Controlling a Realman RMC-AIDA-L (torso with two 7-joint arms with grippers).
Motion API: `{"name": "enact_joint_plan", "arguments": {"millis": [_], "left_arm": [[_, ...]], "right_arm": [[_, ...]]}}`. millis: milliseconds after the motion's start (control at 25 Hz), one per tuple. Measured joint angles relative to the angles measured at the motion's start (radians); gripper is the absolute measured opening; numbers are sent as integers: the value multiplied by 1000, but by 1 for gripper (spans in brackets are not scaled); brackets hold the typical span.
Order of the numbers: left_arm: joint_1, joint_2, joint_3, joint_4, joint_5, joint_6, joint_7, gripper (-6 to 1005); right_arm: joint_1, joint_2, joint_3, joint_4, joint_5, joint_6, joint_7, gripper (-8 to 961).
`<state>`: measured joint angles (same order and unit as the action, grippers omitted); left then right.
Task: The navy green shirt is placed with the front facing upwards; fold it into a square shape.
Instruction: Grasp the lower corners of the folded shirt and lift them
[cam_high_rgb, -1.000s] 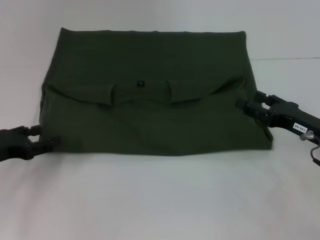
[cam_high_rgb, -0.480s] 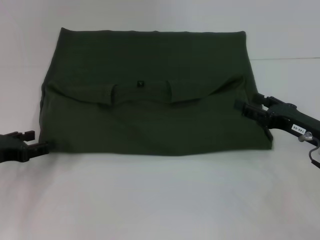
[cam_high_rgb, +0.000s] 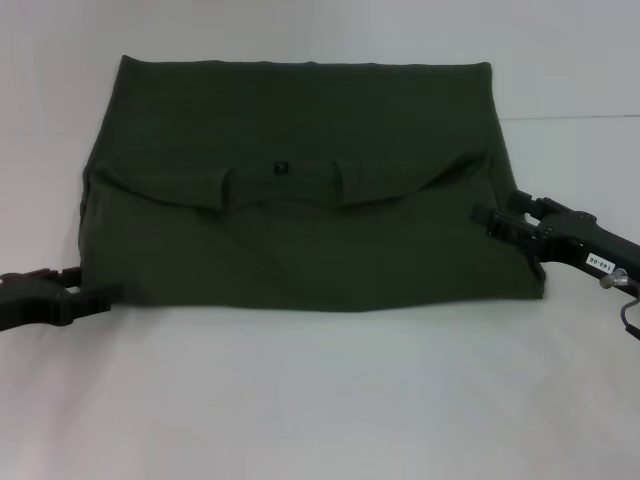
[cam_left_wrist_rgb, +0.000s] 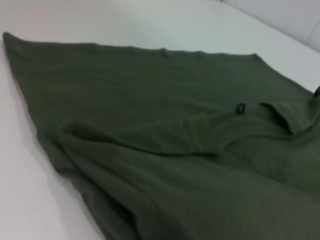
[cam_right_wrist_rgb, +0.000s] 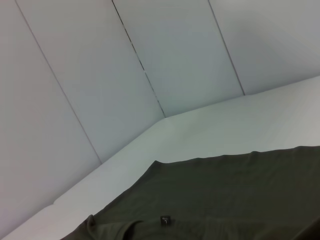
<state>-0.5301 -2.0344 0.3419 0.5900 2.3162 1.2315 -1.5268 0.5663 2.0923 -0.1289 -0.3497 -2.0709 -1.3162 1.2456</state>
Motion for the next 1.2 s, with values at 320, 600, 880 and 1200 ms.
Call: {"name": "enact_joint_plan", "arguments": {"millis": [320, 600, 880, 1200], "left_arm": [[-6, -1, 9, 2, 13, -41, -25, 694], [-4, -2, 10, 6, 11, -40, -17, 428], [-5, -2, 17, 2, 15, -35, -15, 127], [-6, -5, 17, 2, 15, -30, -13, 15]], "right_arm": [[-3, 0, 0, 0, 0, -1, 0, 828], [-15, -2, 0, -4, 1, -18, 1, 827], [-50, -7, 8, -40, 6, -67, 9, 828], [-155, -16, -6, -125, -3, -74, 37, 834]]}}
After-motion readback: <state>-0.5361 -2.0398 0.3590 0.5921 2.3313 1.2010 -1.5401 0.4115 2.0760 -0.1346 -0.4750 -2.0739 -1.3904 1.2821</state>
